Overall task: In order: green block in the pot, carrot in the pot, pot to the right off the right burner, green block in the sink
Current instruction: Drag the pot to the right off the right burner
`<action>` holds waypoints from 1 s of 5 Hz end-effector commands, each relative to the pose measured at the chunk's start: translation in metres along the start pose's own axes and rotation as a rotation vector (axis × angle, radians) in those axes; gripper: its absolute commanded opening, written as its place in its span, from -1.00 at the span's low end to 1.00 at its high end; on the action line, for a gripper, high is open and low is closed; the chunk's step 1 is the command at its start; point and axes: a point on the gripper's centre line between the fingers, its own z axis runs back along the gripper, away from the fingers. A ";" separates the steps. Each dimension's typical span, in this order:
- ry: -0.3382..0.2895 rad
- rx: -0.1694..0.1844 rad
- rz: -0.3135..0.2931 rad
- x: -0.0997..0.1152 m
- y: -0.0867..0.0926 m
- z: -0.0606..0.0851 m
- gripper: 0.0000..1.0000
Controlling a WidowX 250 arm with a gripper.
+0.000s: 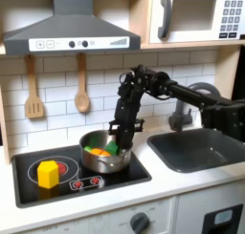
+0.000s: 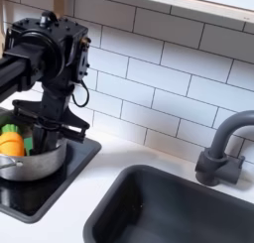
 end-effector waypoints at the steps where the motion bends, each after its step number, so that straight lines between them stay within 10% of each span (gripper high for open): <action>1: 0.002 -0.022 -0.038 -0.011 -0.011 0.005 -1.00; 5: 0.003 -0.052 -0.132 -0.032 -0.037 0.009 -1.00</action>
